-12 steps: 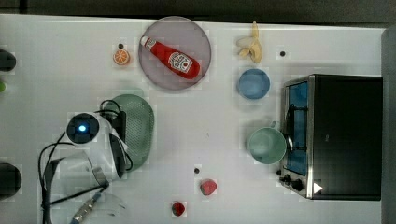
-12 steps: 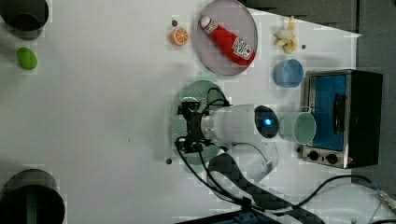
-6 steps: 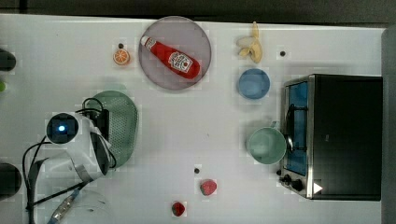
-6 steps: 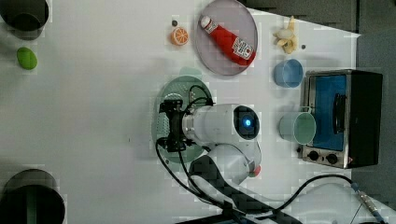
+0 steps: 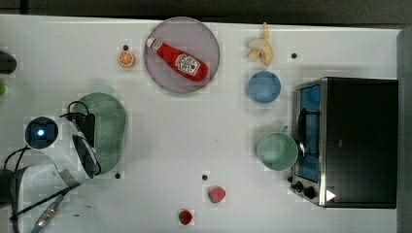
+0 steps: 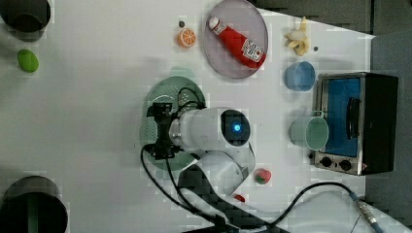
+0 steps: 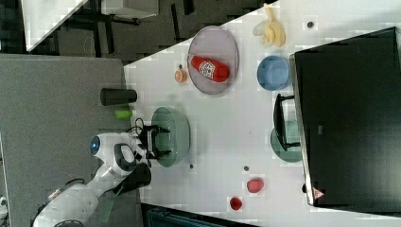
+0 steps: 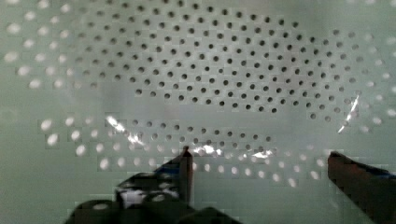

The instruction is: Drag strainer right to left.

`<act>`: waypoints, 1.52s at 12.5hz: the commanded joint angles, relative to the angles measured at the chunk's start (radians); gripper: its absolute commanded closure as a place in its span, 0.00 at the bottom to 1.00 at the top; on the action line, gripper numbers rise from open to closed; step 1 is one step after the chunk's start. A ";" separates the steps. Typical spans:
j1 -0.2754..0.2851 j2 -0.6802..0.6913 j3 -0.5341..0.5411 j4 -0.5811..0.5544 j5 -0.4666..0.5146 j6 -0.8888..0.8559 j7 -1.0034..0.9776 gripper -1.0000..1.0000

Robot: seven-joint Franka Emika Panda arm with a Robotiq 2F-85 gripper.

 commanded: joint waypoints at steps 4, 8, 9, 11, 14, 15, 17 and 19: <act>0.064 0.046 -0.002 0.090 0.025 0.009 0.051 0.00; 0.062 -0.078 -0.065 0.059 -0.024 -0.179 -0.064 0.00; 0.059 -0.137 -0.088 0.057 -0.024 -0.237 -0.121 0.00; 0.050 -0.269 -0.149 0.059 -0.024 -0.351 -0.251 0.00; 0.033 -0.468 -0.309 0.060 -0.046 -0.539 -0.503 0.00; 0.028 -0.531 -0.370 0.060 -0.068 -0.601 -0.611 0.00; 0.018 -0.648 -0.486 0.060 -0.101 -0.695 -0.830 0.00; 0.005 -0.744 -0.596 0.060 -0.157 -0.798 -1.050 0.00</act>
